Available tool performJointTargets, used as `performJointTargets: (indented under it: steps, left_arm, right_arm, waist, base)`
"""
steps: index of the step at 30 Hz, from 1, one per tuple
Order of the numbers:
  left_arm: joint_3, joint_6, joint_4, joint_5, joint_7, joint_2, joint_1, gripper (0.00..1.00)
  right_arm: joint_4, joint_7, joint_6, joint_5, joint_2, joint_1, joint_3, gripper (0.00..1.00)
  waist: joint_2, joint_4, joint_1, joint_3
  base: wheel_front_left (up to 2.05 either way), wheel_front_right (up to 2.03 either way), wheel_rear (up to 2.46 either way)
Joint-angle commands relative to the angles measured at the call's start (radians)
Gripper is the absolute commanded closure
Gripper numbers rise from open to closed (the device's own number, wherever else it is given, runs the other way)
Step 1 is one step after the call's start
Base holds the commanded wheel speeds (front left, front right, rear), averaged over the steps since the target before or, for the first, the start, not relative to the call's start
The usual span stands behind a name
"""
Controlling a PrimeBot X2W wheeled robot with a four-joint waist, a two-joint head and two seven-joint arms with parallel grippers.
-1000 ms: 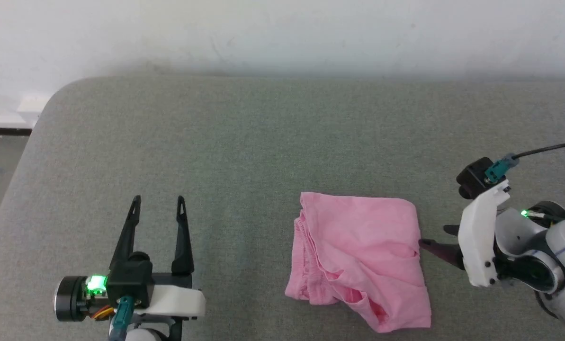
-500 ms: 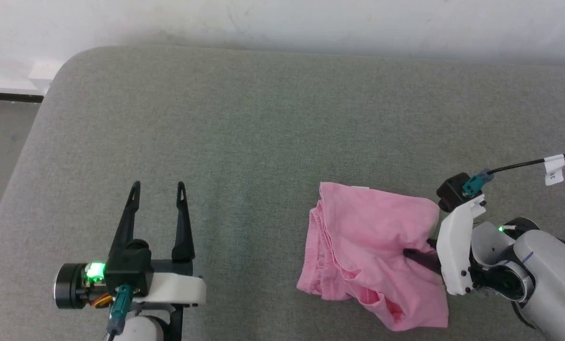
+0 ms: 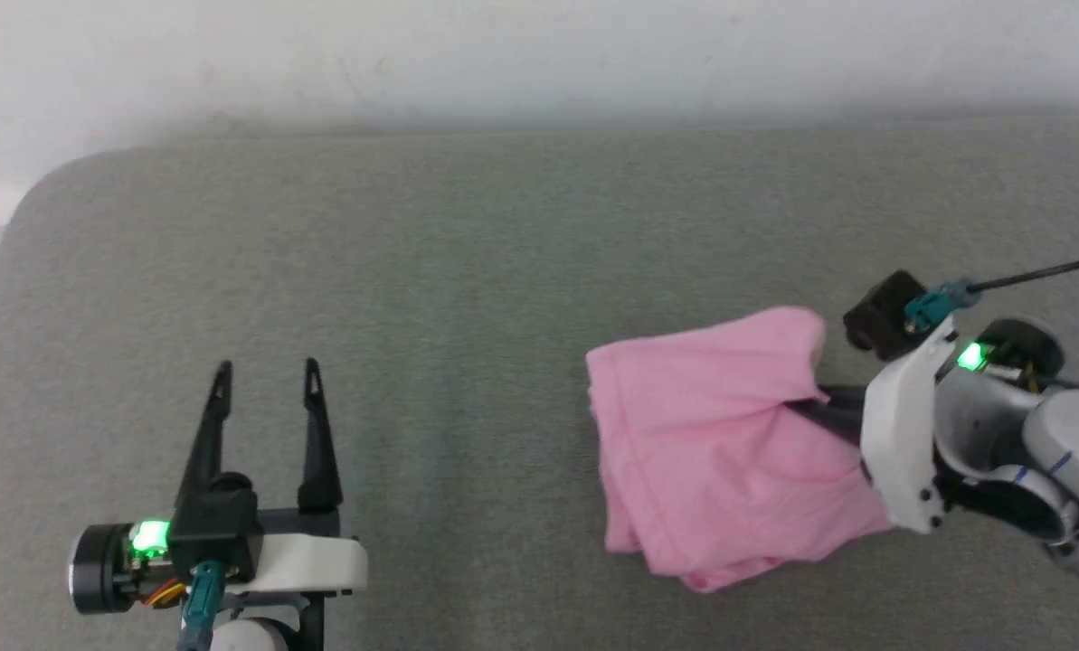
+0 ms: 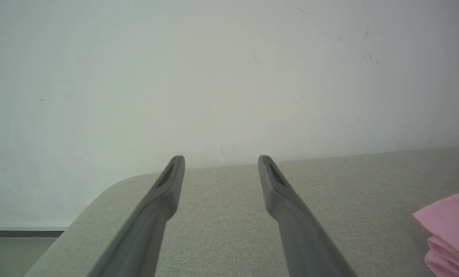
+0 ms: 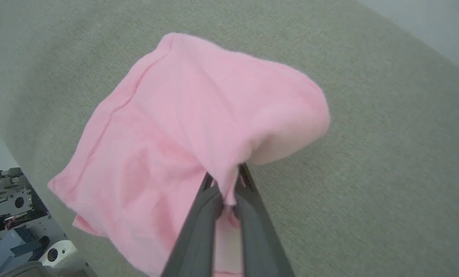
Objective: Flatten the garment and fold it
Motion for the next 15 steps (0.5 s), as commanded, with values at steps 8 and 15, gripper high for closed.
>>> performJointTargets:
  steps: [8, 15]
  left_arm:
    - [0.031, 0.025, -0.073, 0.027, -0.005, 0.047, -0.031, 0.0]
    - [0.028, 0.03, -0.137, 0.05, -0.005, 0.104, -0.084, 0.0]
  right_arm:
    - [-0.003, 0.005, -0.001, -0.189, -0.175, -0.168, 0.034, 1.0]
    - [0.19, -0.058, -0.001, -0.363, -0.207, -0.286, 0.032, 1.0]
  waist:
    - [0.0, -0.268, 0.0, 0.174]
    - [0.0, -0.343, 0.0, 0.301]
  base:
    - [0.0, 0.0, 0.0]
    - [0.0, 0.0, 0.0]
